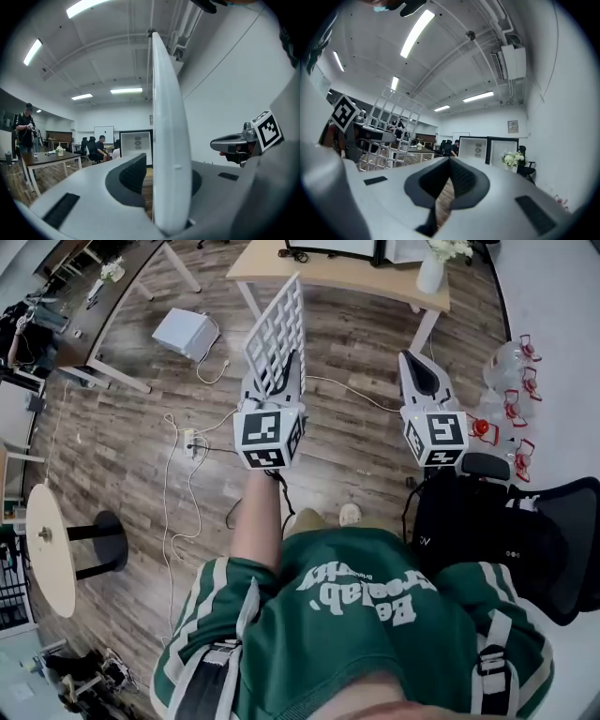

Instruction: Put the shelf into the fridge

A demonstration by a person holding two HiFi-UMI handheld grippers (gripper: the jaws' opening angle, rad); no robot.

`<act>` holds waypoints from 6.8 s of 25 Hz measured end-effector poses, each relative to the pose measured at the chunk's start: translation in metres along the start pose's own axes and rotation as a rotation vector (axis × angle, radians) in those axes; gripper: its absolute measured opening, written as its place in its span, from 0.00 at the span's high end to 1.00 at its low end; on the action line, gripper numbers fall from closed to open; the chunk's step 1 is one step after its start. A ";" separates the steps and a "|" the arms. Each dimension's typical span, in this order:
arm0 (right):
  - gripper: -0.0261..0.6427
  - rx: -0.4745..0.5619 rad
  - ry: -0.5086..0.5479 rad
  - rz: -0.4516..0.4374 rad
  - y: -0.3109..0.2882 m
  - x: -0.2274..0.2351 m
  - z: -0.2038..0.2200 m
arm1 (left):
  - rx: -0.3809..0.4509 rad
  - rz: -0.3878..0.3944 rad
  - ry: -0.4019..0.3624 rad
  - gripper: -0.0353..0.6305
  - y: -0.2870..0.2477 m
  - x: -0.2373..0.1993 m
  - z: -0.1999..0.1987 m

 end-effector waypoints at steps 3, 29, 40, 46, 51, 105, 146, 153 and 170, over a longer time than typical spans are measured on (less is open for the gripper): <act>0.96 0.011 -0.006 0.005 0.002 0.010 0.001 | 0.004 -0.006 -0.019 0.83 -0.004 0.007 -0.003; 0.96 0.039 -0.014 0.055 -0.175 0.023 -0.002 | 0.041 -0.025 0.007 0.83 -0.142 -0.128 0.001; 0.96 0.034 0.009 0.103 -0.267 0.008 -0.004 | 0.058 0.042 0.019 0.83 -0.210 -0.209 0.000; 0.96 0.025 0.022 0.123 -0.305 0.000 0.001 | 0.082 0.083 0.022 0.83 -0.238 -0.243 0.004; 0.96 0.022 0.048 0.134 -0.327 0.000 0.002 | 0.093 0.085 0.012 0.83 -0.257 -0.262 0.003; 0.96 0.031 -0.028 0.102 -0.646 0.125 0.044 | 0.017 0.115 -0.148 0.83 -0.583 -0.363 0.015; 0.96 0.016 -0.016 0.288 -0.626 0.147 0.041 | -0.130 0.052 -1.258 0.83 -0.643 -0.326 0.012; 0.96 0.009 -0.015 0.298 -0.623 0.155 0.044 | -0.143 0.059 -1.371 0.83 -0.657 -0.312 0.020; 0.96 0.007 -0.024 0.311 -0.621 0.168 0.048 | -0.184 0.086 -1.456 0.83 -0.676 -0.297 0.033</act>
Point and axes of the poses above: the fingertips, and each gripper's own axes: y backward along the fingers, x to its right, z out of its underside, the point moved 4 cm from there along y, backward along the fingers, and after that the axes turned 13 degrees about z, right-handed, at the moved point
